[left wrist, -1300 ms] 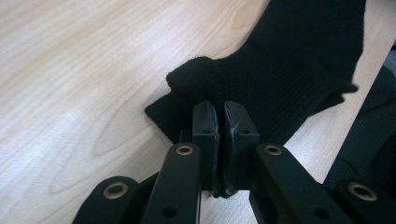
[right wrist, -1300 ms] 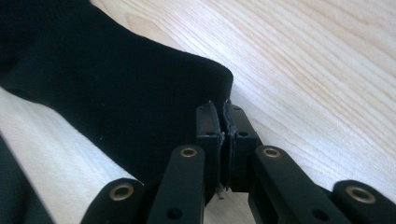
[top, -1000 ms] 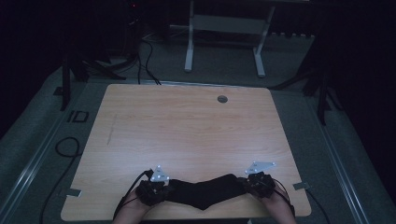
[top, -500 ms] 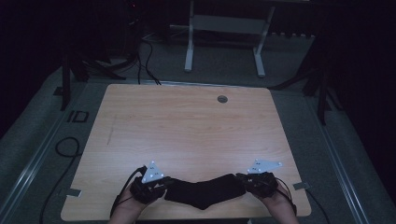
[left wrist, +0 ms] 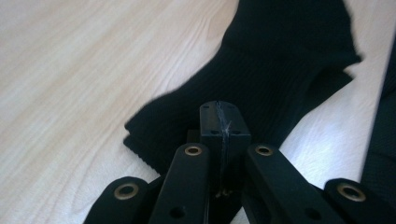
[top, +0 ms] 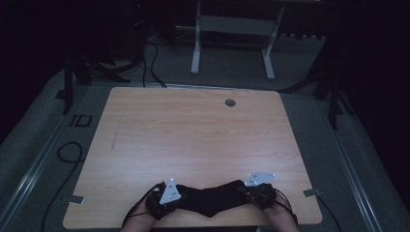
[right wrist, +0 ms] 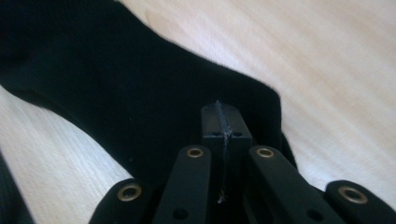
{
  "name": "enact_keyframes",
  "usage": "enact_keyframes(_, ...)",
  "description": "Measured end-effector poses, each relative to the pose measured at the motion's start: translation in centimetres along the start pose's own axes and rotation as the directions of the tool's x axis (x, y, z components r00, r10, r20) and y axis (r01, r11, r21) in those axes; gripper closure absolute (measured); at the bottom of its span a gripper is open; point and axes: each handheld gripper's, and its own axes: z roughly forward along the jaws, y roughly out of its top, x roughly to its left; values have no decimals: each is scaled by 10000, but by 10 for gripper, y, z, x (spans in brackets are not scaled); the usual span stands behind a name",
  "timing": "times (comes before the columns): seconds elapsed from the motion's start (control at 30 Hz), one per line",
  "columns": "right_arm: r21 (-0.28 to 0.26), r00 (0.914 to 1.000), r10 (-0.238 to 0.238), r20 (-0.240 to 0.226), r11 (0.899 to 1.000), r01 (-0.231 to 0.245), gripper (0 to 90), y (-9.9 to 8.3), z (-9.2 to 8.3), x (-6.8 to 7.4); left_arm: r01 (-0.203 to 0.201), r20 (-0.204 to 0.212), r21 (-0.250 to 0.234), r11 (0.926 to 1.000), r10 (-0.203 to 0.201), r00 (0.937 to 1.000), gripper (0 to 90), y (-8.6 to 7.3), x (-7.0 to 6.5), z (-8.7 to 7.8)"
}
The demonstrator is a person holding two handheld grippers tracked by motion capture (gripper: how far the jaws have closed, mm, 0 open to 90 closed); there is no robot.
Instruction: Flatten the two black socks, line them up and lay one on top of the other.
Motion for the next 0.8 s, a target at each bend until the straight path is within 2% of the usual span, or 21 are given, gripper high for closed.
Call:
enact_keyframes(0.07, -55, 9999, 113, -84, 9999, -114, 900, -2, 3, -2, 61, 20, -45, 10000, -61, 10000, 900, -2, 1, 3)
enact_keyframes(0.17, -27, 10000, 64, -23, 10000, -64, 900, -1, 4, -4, -74, -20, -40, 10000, 74, 10000, 900, -1, 3, 3)
enact_keyframes(0.37, -11, 9999, -13, 156, 10000, 13, 899, 7, 10, -11, 230, 265, -115, 9997, -227, 9994, 900, 1, 22, 8)
enact_keyframes(0.57, 35, 9995, -56, 300, 10000, 55, 899, 17, 18, -20, 362, 34, -274, 9990, -361, 9993, 900, 4, 37, 15)
enact_keyframes(0.8, -34, 9990, 102, 434, 9999, -101, 899, 29, 27, -36, 519, 104, -410, 9978, -515, 9986, 900, 9, 54, 23)
